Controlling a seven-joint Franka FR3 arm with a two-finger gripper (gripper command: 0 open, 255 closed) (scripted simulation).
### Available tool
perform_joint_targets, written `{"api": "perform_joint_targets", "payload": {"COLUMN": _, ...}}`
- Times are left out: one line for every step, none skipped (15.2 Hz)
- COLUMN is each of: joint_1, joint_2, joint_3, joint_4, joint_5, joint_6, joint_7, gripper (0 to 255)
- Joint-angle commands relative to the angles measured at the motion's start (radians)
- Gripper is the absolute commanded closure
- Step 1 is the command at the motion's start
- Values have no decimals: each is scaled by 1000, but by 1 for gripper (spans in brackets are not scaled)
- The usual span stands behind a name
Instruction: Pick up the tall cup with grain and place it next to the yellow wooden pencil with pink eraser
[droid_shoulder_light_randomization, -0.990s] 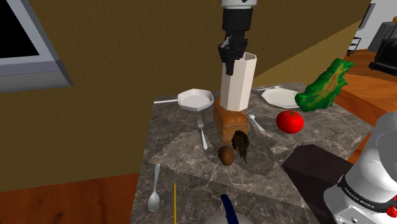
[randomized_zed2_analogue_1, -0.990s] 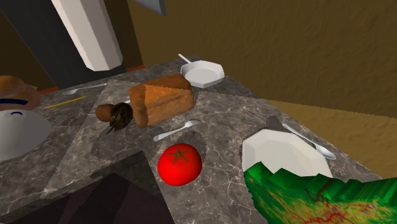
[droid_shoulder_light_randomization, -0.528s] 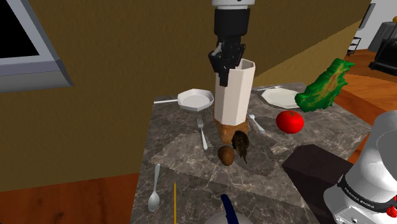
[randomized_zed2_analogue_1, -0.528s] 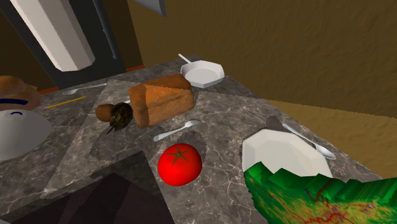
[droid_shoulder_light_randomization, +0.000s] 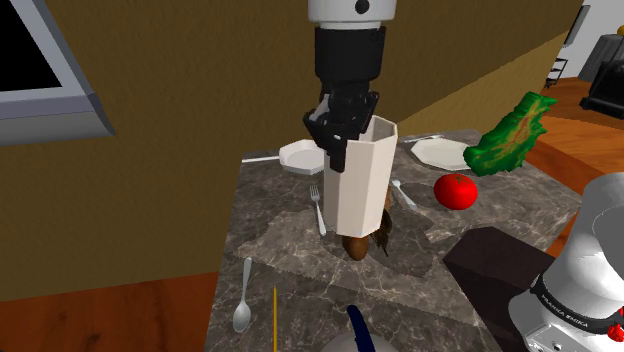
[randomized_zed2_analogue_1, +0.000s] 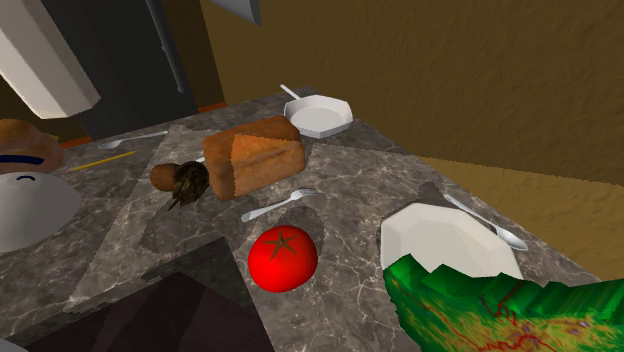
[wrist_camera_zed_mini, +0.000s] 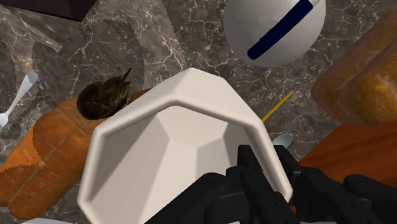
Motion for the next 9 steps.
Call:
{"api": "perform_joint_targets", "payload": {"joint_1": 6, "joint_2": -1, "joint_3": 11, "joint_4": -15, "joint_5": 2, "joint_6": 16, "joint_7": 17, "gripper": 255}}
{"api": "perform_joint_targets", "payload": {"joint_1": 7, "joint_2": -5, "joint_3": 10, "joint_4": -32, "joint_5": 4, "joint_6": 30, "joint_7": 16, "gripper": 255}}
{"api": "perform_joint_targets", "payload": {"joint_1": 7, "joint_2": -8, "joint_3": 10, "joint_4": -49, "joint_5": 5, "joint_6": 44, "joint_7": 15, "gripper": 255}}
{"api": "perform_joint_targets", "payload": {"joint_1": 8, "joint_2": -11, "joint_3": 10, "joint_4": -66, "joint_5": 6, "joint_6": 57, "joint_7": 13, "gripper": 255}}
{"api": "perform_joint_targets", "payload": {"joint_1": 8, "joint_2": -14, "joint_3": 10, "joint_4": -82, "joint_5": 8, "joint_6": 71, "joint_7": 12, "gripper": 255}}
{"api": "perform_joint_targets", "payload": {"joint_1": 8, "joint_2": -17, "joint_3": 11, "joint_4": -98, "joint_5": 9, "joint_6": 84, "joint_7": 11, "gripper": 255}}
{"api": "perform_joint_targets", "payload": {"joint_1": 9, "joint_2": -19, "joint_3": 11, "joint_4": -114, "joint_5": 10, "joint_6": 98, "joint_7": 10, "gripper": 255}}
{"api": "perform_joint_targets", "payload": {"joint_1": 9, "joint_2": -22, "joint_3": 11, "joint_4": -130, "joint_5": 11, "joint_6": 112, "joint_7": 9, "gripper": 255}}
{"api": "perform_joint_targets", "payload": {"joint_1": 10, "joint_2": -23, "joint_3": 11, "joint_4": -145, "joint_5": 12, "joint_6": 125, "joint_7": 9, "gripper": 255}}
